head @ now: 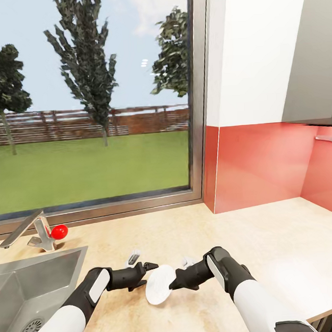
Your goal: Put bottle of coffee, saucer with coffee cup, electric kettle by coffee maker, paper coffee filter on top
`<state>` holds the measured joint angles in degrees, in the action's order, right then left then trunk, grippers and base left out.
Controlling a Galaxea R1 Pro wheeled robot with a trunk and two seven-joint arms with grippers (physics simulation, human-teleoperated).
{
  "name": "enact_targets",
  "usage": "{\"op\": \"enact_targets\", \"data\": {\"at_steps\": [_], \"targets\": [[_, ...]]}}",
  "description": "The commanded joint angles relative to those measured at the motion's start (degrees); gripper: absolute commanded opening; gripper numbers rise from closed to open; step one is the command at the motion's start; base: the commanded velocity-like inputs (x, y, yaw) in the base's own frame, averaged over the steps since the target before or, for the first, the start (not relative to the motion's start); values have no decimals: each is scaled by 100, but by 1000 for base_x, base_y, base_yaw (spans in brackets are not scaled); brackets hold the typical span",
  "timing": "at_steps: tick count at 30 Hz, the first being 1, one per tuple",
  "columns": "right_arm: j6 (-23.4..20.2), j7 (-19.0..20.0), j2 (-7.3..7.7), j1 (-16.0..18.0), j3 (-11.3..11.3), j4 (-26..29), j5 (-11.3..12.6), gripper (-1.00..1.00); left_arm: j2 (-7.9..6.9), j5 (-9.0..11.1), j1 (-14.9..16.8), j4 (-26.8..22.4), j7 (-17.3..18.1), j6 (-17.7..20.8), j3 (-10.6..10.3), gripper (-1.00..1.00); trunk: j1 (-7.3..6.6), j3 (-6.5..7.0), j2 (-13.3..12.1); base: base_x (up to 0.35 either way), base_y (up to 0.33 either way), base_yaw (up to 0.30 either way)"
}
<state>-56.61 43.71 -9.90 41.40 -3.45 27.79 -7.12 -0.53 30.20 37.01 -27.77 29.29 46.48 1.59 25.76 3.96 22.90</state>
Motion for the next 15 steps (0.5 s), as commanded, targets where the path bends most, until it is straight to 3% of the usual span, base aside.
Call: {"op": "enact_targets", "data": {"at_steps": [1,6,10,15], "targets": [[-61,33,-10,-1,-42,7,44,-100,-3,-28,-1,-16,7,31,8,100,3,-4,2,0,0,0],[-61,33,-10,-1,-50,21,44,-100,-126,-46,33,-85,-7,57,29,100,3,-4,2,0,0,0],[-61,33,-10,-1,-58,59,41,-100,-392,-55,103,-134,-10,56,33,100,3,-4,2,0,0,0],[-67,33,-10,-1,-73,152,36,-100,-617,-93,227,-744,-32,79,28,100,3,-4,2,0,0,0]]}}
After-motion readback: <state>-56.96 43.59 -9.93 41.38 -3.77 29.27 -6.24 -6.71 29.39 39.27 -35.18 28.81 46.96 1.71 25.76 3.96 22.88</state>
